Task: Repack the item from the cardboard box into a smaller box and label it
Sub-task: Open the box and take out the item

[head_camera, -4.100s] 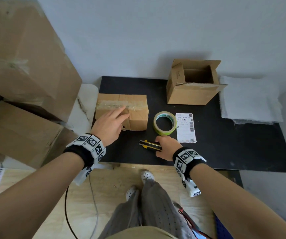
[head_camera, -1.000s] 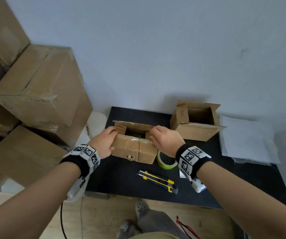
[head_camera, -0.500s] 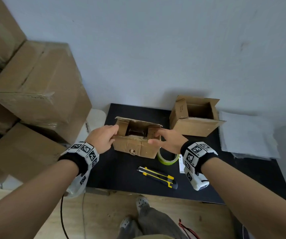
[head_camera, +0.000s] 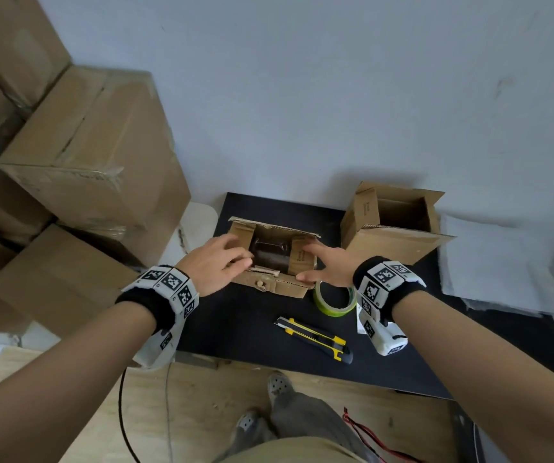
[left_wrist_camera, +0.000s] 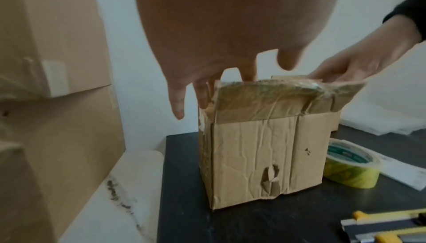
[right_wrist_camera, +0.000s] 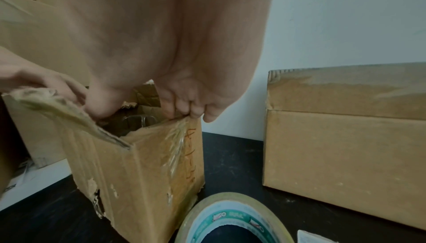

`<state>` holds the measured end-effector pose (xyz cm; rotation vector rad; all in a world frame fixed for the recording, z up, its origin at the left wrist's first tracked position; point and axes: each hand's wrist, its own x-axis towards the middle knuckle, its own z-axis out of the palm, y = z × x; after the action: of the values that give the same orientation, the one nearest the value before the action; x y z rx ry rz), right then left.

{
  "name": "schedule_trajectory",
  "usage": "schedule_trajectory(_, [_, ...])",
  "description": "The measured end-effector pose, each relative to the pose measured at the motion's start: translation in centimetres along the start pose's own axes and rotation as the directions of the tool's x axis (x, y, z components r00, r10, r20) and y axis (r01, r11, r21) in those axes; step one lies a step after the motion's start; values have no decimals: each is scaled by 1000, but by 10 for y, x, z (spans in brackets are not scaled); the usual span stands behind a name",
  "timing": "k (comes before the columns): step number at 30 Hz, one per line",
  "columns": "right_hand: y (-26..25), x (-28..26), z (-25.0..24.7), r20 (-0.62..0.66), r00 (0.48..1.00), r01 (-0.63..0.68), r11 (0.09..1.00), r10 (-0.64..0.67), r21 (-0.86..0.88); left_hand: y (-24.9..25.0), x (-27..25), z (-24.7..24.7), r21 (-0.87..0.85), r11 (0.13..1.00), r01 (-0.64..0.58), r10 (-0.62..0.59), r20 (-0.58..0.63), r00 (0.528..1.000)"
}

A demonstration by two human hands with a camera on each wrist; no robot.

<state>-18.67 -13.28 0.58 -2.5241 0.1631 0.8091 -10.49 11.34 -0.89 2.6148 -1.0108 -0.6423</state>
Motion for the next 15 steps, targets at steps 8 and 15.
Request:
schedule_trajectory(8, [6, 16, 13, -43, 995, 88, 990, -94, -111, 2, 12, 7, 247, 969, 19, -62, 167, 984])
schedule_trajectory(15, [0, 23, 17, 8, 992, 121, 926, -126, -357, 8, 11, -4, 281, 960, -4, -25, 100, 995])
